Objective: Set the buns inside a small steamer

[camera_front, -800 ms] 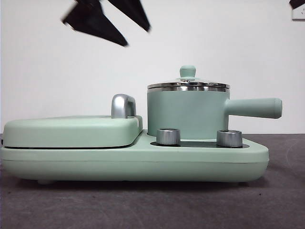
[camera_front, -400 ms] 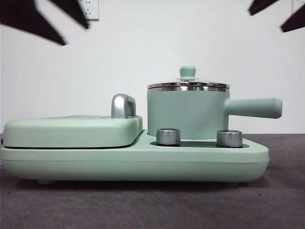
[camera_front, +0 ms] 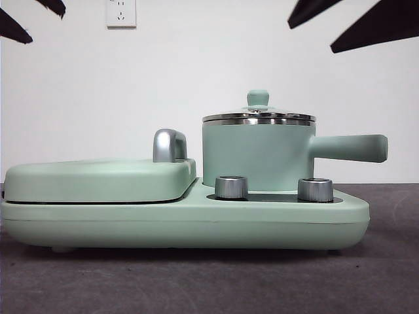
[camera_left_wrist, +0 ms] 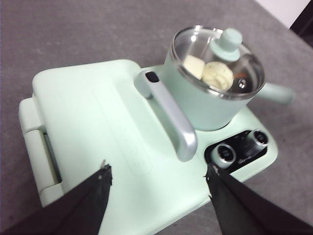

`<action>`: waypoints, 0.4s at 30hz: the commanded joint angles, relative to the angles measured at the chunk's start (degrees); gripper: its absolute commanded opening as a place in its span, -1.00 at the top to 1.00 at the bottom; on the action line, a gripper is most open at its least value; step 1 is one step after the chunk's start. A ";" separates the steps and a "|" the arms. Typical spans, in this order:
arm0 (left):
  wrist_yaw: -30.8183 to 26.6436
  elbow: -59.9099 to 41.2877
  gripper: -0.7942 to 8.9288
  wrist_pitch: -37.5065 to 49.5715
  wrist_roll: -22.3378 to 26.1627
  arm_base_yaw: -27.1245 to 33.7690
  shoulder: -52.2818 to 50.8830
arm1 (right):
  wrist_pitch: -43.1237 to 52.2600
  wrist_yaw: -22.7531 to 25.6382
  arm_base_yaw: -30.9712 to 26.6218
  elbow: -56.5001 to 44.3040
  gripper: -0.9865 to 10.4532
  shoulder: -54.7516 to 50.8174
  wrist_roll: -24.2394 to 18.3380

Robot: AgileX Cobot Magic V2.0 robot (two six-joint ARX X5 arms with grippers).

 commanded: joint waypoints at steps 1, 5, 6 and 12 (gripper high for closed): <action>0.31 0.28 0.19 0.52 -1.79 -0.17 -0.66 | 1.18 -0.15 0.87 0.42 0.17 0.09 0.44; 0.31 0.28 0.45 0.55 -1.75 -0.17 -1.97 | 1.09 -0.04 0.90 0.42 0.40 -0.35 0.46; 0.31 0.28 0.72 0.46 -1.75 -0.17 -2.16 | 1.07 -0.04 0.90 0.42 0.62 -0.35 0.46; 0.35 0.28 0.81 -1.84 -1.75 -0.20 -2.38 | 1.51 -1.18 0.90 0.42 0.79 -0.31 0.46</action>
